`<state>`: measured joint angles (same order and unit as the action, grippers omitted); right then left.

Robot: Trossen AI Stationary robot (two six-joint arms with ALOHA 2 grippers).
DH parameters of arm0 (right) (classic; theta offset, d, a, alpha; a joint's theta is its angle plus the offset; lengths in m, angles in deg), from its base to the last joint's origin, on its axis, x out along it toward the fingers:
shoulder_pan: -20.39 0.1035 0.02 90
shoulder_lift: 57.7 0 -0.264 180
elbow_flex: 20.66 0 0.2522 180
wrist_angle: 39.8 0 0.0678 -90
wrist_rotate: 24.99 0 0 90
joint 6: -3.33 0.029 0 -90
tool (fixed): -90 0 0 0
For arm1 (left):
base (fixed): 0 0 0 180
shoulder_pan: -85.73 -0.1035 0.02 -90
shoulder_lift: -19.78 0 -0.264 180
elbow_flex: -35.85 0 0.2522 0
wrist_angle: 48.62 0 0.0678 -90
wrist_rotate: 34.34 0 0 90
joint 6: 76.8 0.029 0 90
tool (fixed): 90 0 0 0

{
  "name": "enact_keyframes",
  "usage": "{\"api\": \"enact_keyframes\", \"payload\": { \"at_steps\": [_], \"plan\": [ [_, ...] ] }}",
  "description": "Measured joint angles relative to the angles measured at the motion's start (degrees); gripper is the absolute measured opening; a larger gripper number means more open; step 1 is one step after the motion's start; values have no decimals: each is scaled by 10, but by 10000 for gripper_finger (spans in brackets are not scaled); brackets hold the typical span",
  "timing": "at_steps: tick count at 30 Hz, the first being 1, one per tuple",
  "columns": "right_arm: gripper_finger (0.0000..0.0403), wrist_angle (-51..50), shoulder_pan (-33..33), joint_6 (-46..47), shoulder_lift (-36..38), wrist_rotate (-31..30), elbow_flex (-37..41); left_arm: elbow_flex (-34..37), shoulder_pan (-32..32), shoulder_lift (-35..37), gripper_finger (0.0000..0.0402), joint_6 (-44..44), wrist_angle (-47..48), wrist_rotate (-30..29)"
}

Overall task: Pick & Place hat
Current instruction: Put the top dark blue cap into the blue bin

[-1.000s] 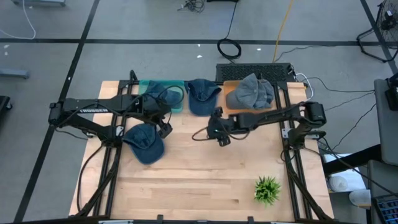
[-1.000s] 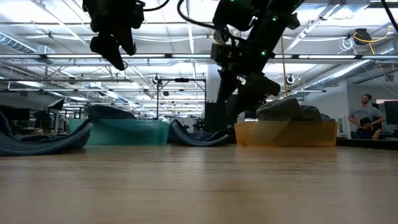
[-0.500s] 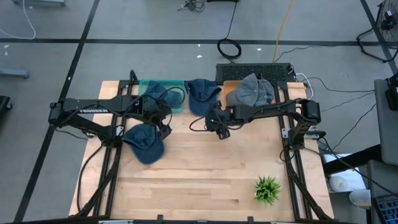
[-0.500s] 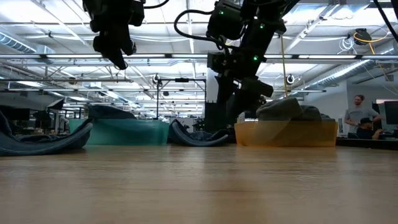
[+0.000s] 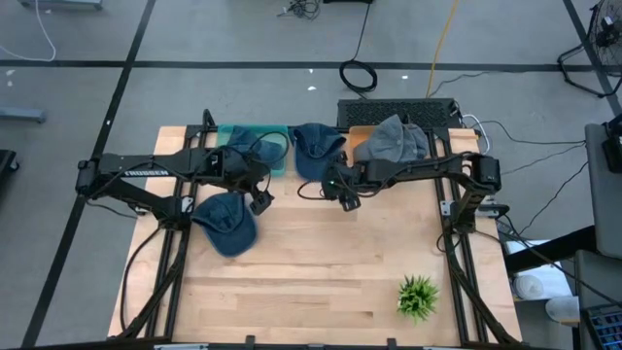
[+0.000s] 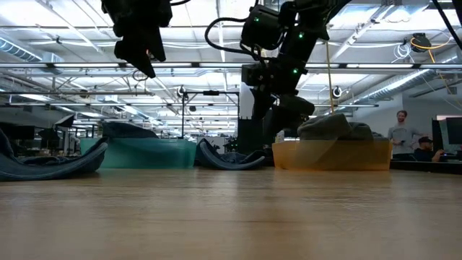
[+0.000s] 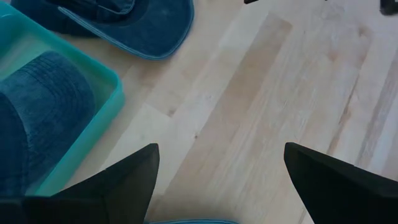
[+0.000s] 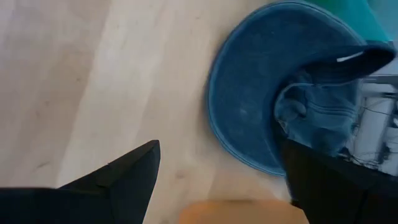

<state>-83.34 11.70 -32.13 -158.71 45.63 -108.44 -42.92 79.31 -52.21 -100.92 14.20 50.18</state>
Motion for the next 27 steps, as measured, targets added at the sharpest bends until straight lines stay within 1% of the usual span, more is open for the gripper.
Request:
{"api": "enact_keyframes", "payload": {
  "at_steps": [6, 9, 12, 16, 22, 27],
  "plan": [
    [320, 30, -17, -5, -15, 2, 5, 0, 0, 0, 351, -1, 0, 0],
    [320, 50, -27, -30, -40, -1, 5, 0, 0, 0, 351, 0, 2, 0],
    [320, 49, -33, -46, -65, -26, 6, 0, 0, 0, 351, 1, 1, 0],
    [320, 55, -41, -81, -92, -32, 5, 0, 0, 0, 351, 0, -1, 0],
    [320, 127, -41, -174, -126, -98, 5, 0, 0, 0, 351, -2, -2, 0],
    [320, 155, -42, -200, -133, -106, 5, 0, 0, 0, 351, -11, -4, 0]
  ]
}}
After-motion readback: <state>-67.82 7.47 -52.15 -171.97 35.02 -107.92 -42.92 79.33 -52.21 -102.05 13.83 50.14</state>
